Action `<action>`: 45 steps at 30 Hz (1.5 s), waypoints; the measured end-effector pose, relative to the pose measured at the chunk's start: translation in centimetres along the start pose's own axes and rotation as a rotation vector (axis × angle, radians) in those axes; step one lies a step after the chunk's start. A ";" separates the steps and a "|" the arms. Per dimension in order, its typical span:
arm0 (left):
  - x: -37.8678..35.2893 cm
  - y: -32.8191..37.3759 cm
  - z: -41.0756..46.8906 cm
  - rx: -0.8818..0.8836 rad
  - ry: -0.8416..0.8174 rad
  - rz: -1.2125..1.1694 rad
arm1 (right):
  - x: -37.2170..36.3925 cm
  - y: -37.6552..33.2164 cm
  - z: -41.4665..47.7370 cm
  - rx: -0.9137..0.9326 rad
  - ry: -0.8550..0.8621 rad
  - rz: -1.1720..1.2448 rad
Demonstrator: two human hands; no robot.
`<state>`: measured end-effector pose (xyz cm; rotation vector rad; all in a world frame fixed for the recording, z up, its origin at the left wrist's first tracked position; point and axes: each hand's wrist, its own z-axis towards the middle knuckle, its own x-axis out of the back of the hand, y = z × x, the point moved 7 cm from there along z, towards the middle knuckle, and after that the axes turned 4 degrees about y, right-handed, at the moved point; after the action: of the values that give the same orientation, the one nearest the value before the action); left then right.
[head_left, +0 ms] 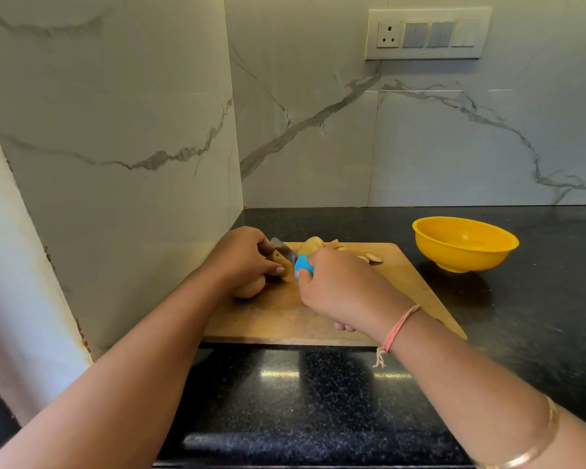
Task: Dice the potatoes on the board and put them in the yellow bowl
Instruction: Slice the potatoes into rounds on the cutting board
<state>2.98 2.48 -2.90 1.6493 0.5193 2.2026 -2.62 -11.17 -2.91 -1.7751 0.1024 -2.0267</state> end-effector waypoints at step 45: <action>-1.2 0.6 2.9 -0.010 -0.253 -0.005 | -1.8 4.3 -0.4 -0.416 -0.406 0.503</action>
<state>6.07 1.59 -2.89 1.8827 0.4408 1.9502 -1.70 -14.48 -6.16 -2.1011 0.8039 -1.3282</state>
